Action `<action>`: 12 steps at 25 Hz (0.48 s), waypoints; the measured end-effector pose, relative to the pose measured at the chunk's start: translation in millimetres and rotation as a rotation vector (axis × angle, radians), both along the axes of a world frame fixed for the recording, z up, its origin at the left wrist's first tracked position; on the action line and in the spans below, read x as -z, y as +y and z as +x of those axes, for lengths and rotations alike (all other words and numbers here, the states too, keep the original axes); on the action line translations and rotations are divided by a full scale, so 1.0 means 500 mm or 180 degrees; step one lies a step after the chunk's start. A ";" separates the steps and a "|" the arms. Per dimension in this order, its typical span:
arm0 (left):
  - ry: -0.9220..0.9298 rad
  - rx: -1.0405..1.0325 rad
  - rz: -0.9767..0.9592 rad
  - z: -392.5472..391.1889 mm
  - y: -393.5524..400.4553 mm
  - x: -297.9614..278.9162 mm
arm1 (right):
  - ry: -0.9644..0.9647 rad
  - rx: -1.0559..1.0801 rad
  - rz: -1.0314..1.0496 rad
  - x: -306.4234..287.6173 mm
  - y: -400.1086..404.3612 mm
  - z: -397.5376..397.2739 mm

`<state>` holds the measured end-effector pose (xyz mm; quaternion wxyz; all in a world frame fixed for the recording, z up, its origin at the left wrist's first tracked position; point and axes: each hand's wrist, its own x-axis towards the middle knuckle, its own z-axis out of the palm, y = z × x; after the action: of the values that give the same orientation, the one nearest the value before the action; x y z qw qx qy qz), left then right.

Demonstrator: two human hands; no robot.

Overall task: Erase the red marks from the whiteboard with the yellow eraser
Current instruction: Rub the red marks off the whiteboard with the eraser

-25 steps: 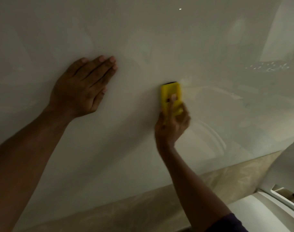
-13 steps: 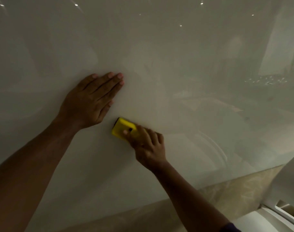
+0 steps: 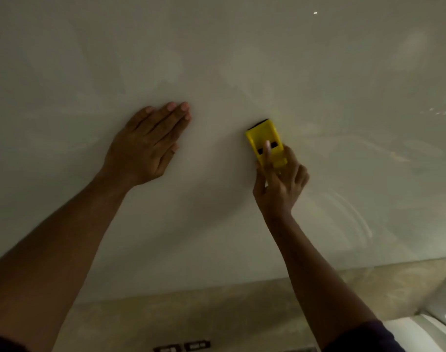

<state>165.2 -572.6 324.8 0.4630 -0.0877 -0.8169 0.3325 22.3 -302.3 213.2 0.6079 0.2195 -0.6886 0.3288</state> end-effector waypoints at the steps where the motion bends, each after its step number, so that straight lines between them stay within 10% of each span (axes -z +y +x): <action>1: -0.0045 -0.0016 0.0017 0.007 -0.004 0.004 | 0.0094 -0.0062 0.0260 0.019 0.001 0.005; 12: -0.0131 0.0219 0.0627 0.083 0.051 0.158 | 0.0189 -0.1164 0.1872 0.183 -0.064 0.108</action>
<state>206.9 -547.0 245.8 0.4635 -0.0766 -0.8515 0.2327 76.2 -334.4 121.6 0.4693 0.5146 -0.6852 0.2133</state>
